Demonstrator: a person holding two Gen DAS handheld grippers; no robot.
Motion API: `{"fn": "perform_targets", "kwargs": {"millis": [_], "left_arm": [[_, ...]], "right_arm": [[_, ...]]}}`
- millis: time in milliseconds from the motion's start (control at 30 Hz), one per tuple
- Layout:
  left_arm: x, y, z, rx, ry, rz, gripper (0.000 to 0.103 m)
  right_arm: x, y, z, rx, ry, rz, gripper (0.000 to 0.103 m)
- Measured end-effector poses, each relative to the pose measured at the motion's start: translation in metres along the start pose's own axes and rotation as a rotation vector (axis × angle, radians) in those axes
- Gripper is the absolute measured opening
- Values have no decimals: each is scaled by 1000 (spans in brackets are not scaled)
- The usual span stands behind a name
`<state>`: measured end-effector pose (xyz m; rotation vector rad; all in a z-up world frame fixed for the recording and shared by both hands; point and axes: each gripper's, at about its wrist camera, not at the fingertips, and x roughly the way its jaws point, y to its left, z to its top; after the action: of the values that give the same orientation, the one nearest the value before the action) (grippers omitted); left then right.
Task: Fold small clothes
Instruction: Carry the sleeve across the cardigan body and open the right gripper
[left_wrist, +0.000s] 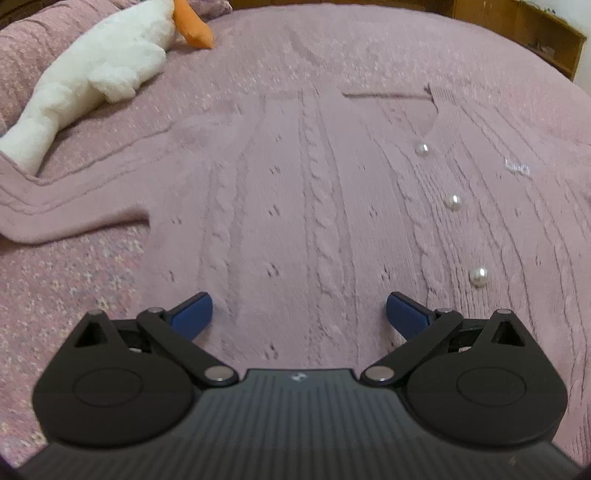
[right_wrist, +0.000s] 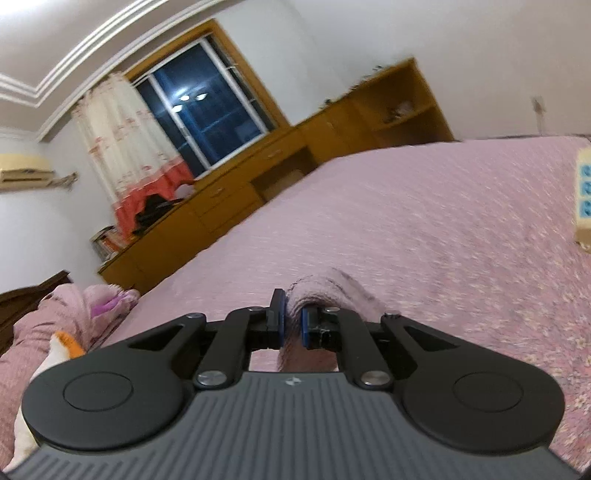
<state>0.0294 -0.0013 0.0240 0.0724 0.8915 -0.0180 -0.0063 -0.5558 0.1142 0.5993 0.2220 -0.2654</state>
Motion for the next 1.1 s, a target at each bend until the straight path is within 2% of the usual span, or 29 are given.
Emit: {"fn": "perform_targets", "kwargs": {"millis": [133,233,467,667,767,900,1100], "left_arm": [[-11,8,8,-7,-44,7,102],[-17,16,13,-10,-48,36,102],[-30,36,21,-39,-78,50,102],[-49,48,35,-35,-155,74,102],[-54,53,42,-28,-173,82,102],[-58,60,46,-35,-190,82,102],[-53,73,46,-62,-198,88,102]], "right_arm": [[-16,50,-3,-54,4,25,9],[-25,93,-10,-107,11,44,9],[-29,182,-43,-168,51,108,9],[-23,247,-71,-231,88,163,9],[-13,280,-92,-283,112,188,9],[7,316,-126,-307,190,218,9],[31,354,-198,-318,320,247,8]]}}
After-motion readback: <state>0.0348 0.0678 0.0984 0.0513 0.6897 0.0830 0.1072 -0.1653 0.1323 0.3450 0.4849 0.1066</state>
